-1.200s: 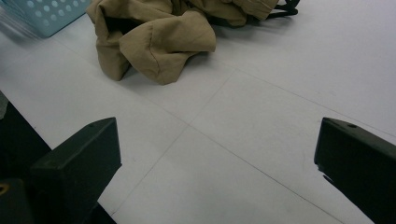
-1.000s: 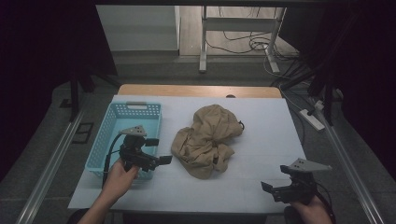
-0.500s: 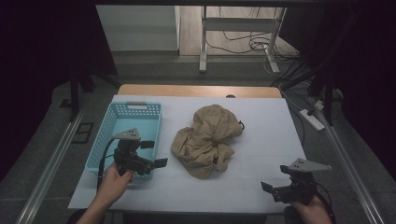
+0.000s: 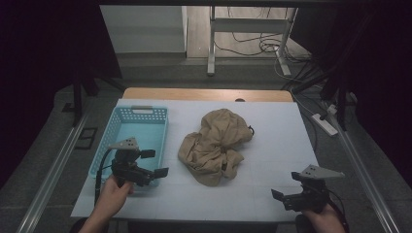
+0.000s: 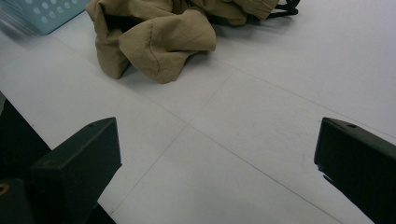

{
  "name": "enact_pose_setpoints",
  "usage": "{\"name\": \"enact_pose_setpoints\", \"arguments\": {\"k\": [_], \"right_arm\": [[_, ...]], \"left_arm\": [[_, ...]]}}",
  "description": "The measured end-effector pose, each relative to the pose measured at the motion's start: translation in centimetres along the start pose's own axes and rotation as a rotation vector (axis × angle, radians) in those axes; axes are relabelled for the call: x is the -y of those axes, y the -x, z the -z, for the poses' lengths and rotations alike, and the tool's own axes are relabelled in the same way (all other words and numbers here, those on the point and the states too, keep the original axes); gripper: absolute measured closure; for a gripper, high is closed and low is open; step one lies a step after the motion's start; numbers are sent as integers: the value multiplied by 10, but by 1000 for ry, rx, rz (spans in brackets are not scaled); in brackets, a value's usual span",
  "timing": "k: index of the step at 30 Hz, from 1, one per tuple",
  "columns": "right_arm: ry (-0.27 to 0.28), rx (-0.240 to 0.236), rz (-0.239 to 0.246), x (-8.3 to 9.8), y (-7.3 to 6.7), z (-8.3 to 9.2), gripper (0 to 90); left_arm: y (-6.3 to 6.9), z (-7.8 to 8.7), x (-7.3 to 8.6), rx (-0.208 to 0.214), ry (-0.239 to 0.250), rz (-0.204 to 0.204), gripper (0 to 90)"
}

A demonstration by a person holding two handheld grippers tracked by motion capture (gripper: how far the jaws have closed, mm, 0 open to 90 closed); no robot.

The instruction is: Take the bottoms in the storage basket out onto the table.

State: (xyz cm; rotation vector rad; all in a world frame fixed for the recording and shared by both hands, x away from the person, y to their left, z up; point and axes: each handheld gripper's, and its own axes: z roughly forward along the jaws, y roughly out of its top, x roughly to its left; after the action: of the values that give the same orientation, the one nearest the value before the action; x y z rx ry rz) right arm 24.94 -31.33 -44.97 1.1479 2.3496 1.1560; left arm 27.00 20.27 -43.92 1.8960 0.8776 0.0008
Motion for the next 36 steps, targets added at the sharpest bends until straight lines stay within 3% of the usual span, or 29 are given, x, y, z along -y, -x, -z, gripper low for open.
{"name": "enact_pose_setpoints", "arguments": {"k": [36], "right_arm": [[-16, 4, 11, -1, -2, -2, 4]], "left_arm": [[3, 21, 25, -29, -2, 34, 7]]}}
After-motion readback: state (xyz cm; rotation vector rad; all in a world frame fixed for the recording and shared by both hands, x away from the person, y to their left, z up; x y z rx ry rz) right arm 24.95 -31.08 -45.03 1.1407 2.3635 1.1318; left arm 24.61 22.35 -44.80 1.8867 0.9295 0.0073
